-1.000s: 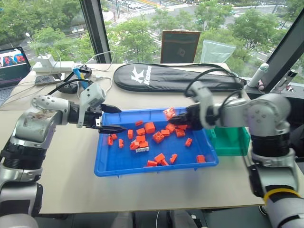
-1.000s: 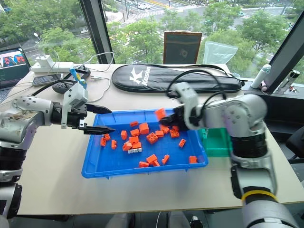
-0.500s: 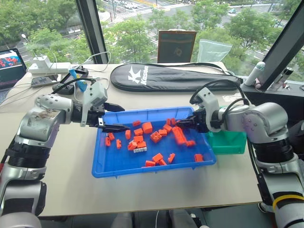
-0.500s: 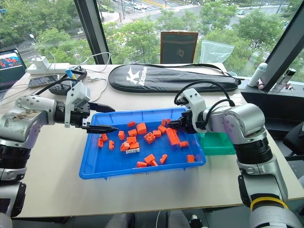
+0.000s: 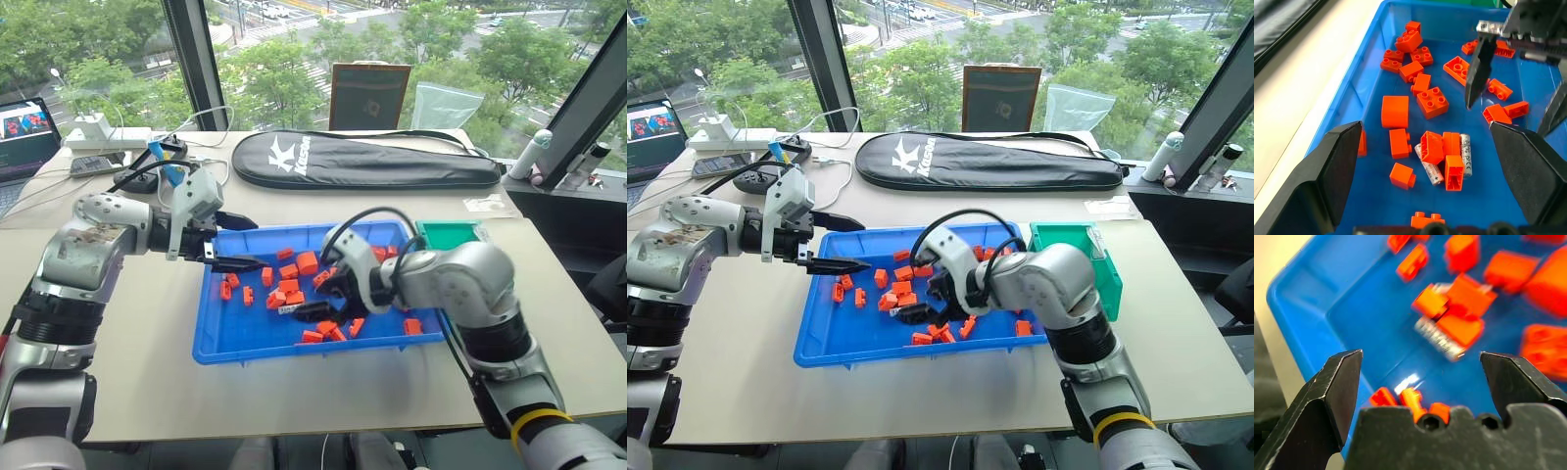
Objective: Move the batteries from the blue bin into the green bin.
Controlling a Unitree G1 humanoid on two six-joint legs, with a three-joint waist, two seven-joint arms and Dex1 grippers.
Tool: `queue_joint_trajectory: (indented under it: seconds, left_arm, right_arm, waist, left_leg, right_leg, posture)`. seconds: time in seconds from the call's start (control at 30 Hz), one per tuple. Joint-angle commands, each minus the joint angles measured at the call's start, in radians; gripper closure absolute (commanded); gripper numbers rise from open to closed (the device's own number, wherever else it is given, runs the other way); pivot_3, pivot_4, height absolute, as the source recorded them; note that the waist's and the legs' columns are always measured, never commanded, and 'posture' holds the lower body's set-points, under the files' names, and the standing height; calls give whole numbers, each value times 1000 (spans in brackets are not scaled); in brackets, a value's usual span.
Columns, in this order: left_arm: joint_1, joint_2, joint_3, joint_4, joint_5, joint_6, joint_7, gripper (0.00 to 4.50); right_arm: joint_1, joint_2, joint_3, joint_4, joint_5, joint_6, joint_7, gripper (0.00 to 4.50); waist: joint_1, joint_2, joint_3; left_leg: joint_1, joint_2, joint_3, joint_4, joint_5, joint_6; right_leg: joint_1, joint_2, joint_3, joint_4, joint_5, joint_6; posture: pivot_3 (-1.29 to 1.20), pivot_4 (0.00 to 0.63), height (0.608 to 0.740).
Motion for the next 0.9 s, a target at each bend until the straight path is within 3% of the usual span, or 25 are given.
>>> queue_joint_trajectory:
  seconds: [0.03, 0.87, 0.9]
  left_arm:
    - [-22, 16, 13, -12, 3, -16, -3, 0]
    - [-4, 26, 31, -46, -2, -5, 12, 0]
    - [-5, 24, 30, -46, -2, -5, 13, 0]
  right_arm:
    - [-11, 22, 15, -4, -41, -46, -6, 55]
    - [42, 83, 177, 150, -214, -270, 131, 55]
    - [46, 83, 180, 152, -221, -274, 132, 299]
  waist:
    - [0, 0, 0]
    - [-2, 0, 0]
    - [-3, 0, 0]
  left_leg:
    - [0, 0, 0, 0, 0, 0]
    - [1, 1, 0, 0, 0, 0]
    - [1, 1, 0, 0, 0, 0]
  right_leg:
    - [0, 0, 0, 0, 0, 0]
    - [0, 1, 0, 1, 0, 0]
    - [0, 1, 0, 1, 0, 0]
  posture:
    - [0, 150, 740]
    - [0, 150, 740]
    - [0, 150, 740]
